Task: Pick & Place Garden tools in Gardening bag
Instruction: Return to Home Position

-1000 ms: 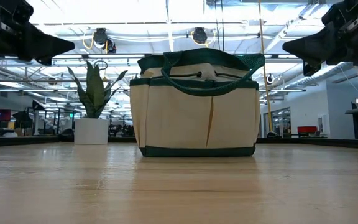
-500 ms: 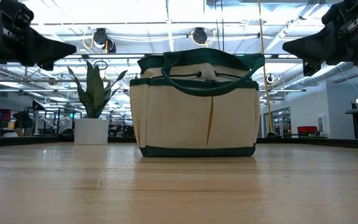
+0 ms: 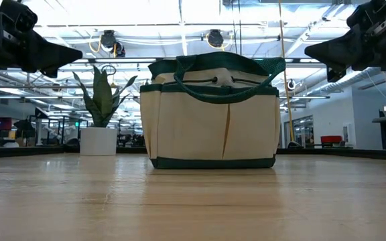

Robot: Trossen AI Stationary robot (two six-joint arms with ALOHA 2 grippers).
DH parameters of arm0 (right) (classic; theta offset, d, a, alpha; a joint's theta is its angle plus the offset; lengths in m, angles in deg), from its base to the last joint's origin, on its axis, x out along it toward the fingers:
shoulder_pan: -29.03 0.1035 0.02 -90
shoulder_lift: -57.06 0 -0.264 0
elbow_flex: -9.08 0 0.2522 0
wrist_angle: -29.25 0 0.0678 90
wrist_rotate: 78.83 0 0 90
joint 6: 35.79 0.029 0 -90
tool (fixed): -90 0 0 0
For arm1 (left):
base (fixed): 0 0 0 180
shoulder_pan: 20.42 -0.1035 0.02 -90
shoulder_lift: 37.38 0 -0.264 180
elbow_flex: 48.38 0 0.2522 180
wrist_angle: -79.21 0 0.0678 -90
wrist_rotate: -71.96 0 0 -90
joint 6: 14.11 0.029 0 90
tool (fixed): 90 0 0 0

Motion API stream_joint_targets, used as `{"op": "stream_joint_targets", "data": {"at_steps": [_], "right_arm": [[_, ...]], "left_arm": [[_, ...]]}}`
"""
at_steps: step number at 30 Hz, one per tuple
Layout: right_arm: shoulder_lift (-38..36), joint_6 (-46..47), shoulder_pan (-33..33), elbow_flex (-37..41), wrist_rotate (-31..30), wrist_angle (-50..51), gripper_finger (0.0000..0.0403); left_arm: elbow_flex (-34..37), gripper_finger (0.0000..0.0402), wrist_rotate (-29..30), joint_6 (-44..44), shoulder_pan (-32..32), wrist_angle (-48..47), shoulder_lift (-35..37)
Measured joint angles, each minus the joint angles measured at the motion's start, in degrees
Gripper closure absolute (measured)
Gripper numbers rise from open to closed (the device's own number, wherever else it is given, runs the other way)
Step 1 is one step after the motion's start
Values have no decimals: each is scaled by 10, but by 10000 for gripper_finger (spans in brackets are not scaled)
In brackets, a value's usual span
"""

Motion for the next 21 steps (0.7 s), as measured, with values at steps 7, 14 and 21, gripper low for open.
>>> {"op": "stream_joint_targets", "data": {"at_steps": [7, 14, 21], "right_arm": [[0, 0, 0, 0, 1, 18, 403], [0, -17, 0, 0, 2, 31, 403], [0, -24, 0, 0, 2, 46, 403]], "left_arm": [[0, 397, 0, 1, 0, -2, 0], [0, 383, -1, 9, 0, -2, 0], [-2, 381, -4, 9, 0, -15, 0]]}}
